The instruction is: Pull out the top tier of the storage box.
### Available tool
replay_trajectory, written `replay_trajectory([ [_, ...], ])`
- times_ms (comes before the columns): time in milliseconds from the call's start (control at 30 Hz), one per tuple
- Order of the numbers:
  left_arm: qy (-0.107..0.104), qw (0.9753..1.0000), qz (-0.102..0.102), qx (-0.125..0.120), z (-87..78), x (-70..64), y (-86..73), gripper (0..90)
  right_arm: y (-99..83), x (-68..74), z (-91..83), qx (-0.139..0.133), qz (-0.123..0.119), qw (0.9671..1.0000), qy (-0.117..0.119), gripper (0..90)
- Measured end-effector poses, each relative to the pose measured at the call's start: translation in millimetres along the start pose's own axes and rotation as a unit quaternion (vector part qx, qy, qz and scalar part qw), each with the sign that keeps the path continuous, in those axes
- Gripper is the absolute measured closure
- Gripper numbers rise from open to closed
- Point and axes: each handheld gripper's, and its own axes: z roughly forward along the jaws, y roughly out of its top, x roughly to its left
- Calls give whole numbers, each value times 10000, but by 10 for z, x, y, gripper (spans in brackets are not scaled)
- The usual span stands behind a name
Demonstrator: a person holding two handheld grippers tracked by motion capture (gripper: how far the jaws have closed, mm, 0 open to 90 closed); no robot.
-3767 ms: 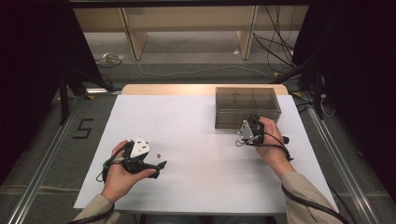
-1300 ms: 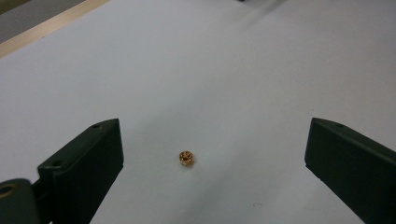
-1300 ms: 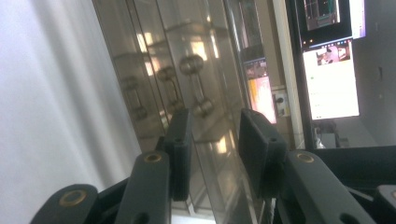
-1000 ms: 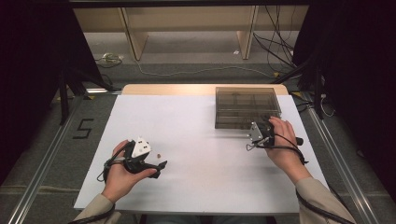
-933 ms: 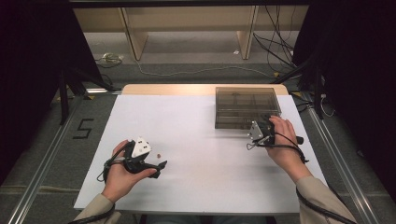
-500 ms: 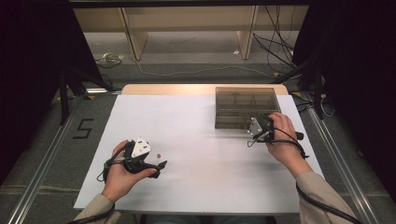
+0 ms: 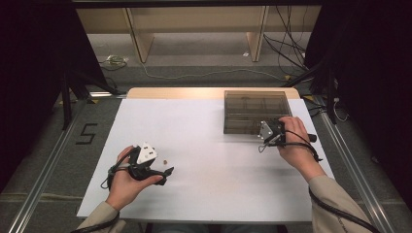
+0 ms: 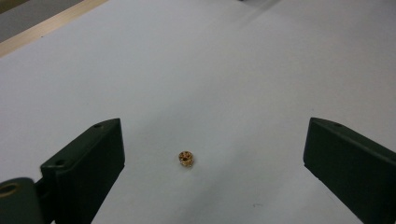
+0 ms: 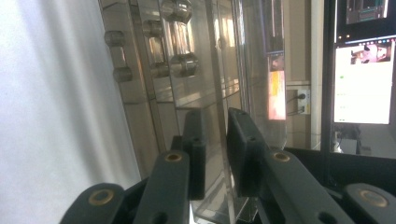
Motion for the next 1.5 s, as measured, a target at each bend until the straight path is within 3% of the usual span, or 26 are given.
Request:
replay_trajectory([
  [300, 3, 10000, -2, 10, 1, 2, 1, 55, -7, -32, -18, -55, -167, 9998, 80, 832],
  [967, 5, 10000, 9, 2, -3, 6, 2, 63, -29, -115, -42, -155, -102, 9991, 389, 859],
  [1500, 9, 10000, 13, -2, -5, 9, 2, 68, -7, -145, -47, -74, -222, 9983, 542, 864],
])
